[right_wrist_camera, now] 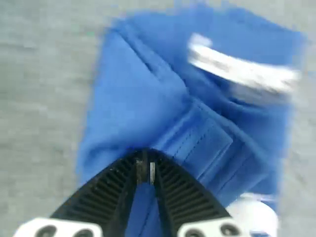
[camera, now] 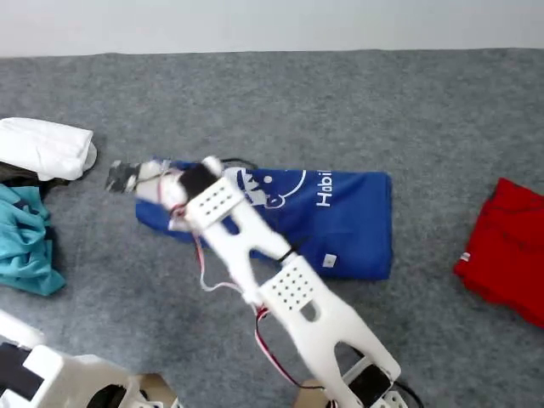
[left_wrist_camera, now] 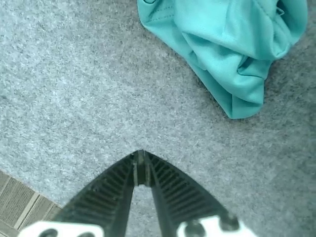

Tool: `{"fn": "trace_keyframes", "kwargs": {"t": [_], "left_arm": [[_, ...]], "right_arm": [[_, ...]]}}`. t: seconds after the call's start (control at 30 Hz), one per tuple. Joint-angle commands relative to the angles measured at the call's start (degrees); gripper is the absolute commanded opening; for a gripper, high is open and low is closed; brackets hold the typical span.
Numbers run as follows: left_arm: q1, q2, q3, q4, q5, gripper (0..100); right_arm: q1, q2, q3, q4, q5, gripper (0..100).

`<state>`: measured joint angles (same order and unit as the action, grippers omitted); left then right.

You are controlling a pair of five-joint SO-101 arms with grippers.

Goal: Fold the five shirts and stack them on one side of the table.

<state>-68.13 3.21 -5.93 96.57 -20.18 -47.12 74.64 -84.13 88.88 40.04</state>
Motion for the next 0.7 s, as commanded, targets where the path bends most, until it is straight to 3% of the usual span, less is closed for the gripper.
{"fn": "trace_keyframes", "kwargs": {"t": [0.0,0.4,0.67], "left_arm": [[0.4,-2.7,-0.2,-1.1,-0.1,0],[0.4,-2.6,-0.1,-2.7,-0.1,0],[2.5,-2.6,-0.1,-2.5,0.2,0]], "right_arm": [[-2.7,-1.7,-2.0,3.4,0.2,1.5],[0.8,-4.6,-12.3,4.5,0.5,1.4],[-3.2,-3.5,-11.8,-0.4,0.4,1.4]]}}
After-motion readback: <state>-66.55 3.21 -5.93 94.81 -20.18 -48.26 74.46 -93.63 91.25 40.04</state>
